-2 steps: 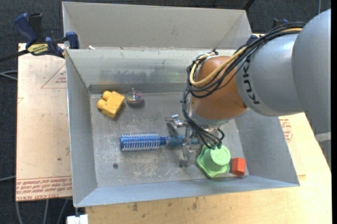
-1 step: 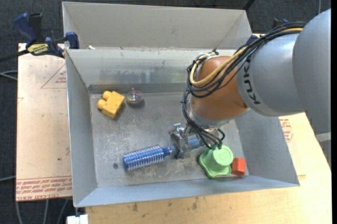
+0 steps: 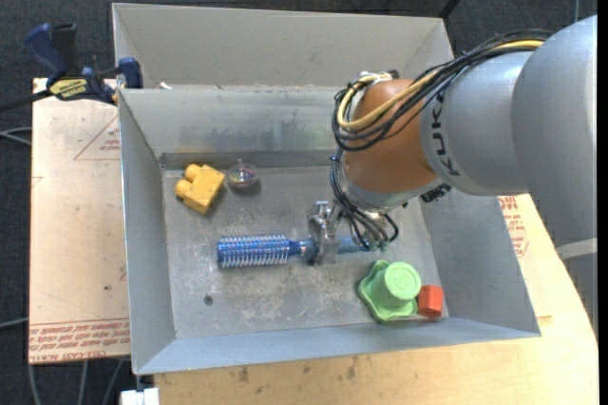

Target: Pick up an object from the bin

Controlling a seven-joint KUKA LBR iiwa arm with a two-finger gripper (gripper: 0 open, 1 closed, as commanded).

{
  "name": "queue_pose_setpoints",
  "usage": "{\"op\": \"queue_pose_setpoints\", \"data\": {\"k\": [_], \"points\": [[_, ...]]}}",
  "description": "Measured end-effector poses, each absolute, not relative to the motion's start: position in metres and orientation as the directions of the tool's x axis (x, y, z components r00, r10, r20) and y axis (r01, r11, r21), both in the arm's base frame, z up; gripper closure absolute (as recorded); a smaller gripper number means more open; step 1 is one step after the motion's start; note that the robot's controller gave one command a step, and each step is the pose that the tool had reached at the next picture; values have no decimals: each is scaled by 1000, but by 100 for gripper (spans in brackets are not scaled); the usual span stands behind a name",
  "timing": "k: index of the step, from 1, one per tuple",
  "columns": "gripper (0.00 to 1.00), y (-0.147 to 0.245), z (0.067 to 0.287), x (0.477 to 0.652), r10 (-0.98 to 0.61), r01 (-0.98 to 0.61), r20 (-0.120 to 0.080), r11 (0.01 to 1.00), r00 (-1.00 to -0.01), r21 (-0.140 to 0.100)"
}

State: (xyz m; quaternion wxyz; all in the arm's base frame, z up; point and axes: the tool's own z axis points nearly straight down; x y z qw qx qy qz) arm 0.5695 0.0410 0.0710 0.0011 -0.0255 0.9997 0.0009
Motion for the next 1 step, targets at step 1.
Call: {"op": "queue_pose_setpoints", "data": {"k": [1], "points": [[100,30,219,579,-64,-64,-10,998,-998,0]]}}
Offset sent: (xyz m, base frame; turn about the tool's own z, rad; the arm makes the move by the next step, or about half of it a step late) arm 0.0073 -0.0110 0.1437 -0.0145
